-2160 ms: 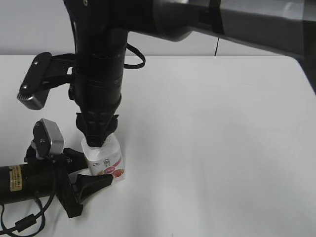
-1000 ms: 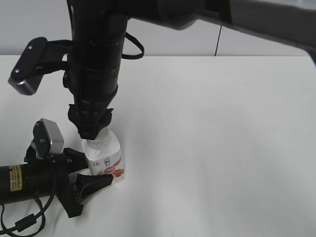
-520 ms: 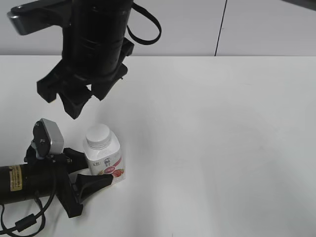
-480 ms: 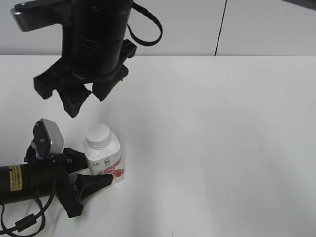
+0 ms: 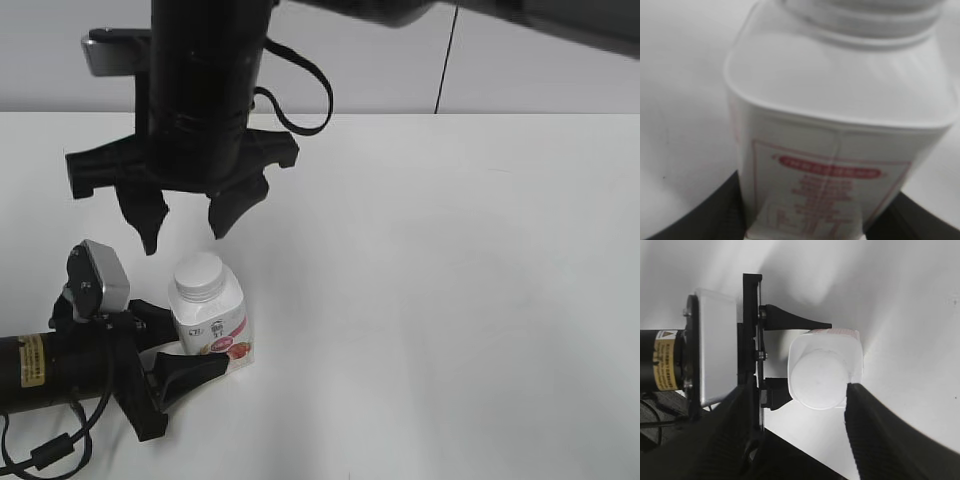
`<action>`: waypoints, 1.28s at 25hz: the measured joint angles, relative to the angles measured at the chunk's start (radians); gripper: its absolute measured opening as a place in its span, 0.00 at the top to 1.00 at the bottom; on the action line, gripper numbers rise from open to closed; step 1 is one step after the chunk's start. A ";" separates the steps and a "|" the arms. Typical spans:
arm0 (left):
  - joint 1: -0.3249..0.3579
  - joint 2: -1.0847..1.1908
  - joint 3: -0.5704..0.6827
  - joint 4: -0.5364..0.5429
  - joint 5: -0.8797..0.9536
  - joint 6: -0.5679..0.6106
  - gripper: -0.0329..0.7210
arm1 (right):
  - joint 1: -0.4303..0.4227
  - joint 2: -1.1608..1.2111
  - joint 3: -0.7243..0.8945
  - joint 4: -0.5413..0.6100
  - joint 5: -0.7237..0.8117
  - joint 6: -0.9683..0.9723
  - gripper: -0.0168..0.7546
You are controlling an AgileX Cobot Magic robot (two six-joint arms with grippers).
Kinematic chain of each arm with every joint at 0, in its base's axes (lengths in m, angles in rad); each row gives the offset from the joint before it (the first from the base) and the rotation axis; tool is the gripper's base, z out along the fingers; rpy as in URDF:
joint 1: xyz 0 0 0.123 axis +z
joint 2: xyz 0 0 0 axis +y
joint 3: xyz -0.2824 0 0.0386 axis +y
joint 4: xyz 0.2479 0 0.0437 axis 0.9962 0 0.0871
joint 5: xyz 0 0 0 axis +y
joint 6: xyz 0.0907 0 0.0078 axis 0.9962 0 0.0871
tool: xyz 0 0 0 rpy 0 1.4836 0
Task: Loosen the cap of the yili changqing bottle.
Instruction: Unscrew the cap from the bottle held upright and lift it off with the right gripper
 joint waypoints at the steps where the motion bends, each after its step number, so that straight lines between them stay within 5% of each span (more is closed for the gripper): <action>1: 0.000 0.000 0.000 0.000 -0.001 0.000 0.42 | 0.000 0.008 0.002 0.000 0.000 0.000 0.36; 24: 0.000 0.000 0.000 0.000 -0.002 0.000 0.42 | 0.000 0.083 0.004 -0.012 0.000 0.002 0.29; 32: 0.000 0.000 0.000 0.000 -0.001 0.000 0.43 | 0.000 0.083 0.004 -0.016 0.000 0.002 0.36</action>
